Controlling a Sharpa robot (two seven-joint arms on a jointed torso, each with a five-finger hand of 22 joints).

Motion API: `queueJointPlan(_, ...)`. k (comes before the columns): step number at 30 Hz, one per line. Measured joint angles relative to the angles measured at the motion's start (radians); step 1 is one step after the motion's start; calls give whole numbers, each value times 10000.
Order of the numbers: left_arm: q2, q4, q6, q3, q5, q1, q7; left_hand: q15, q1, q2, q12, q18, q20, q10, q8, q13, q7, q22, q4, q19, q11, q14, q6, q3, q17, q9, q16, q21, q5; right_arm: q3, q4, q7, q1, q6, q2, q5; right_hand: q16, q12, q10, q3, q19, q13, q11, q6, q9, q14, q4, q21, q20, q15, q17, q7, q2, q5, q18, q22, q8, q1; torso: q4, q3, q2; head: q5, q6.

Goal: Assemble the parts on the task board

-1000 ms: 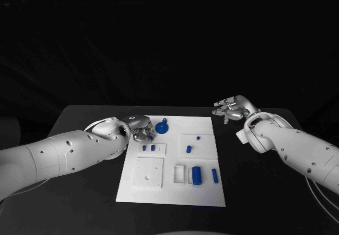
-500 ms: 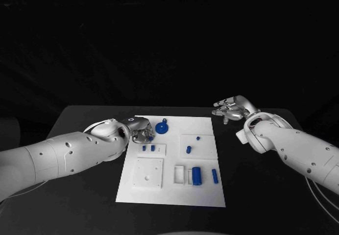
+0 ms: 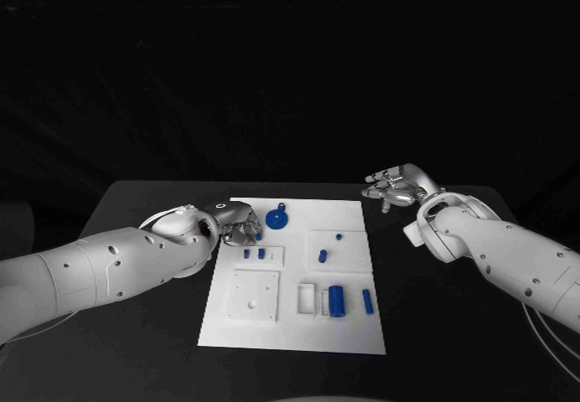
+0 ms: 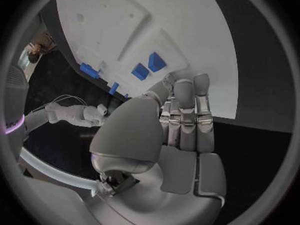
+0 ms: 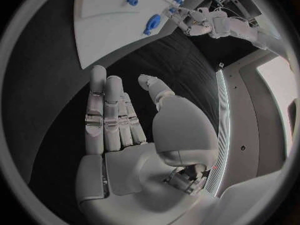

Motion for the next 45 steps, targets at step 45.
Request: queueJointPlan(45, -953, 477, -1172, 999, 11030, 629, 2345, 1042, -563, -265, -1, -7, 1021, -1378, 0, -7, 735, -4343, 495, -1956, 714, -773, 529, -284, -2873, 8, -8926, -2944, -60, -350, 2185, -1633, -477, 2007, 44, -6832, 473, -426, 671, 2296, -3, -7, -264, 1914, 58, 1038, -1148, 1567, -223, -252, 232, -475, -177, -2788, 37, 698, 31, 377, -1, -17, 1, -271, 300)
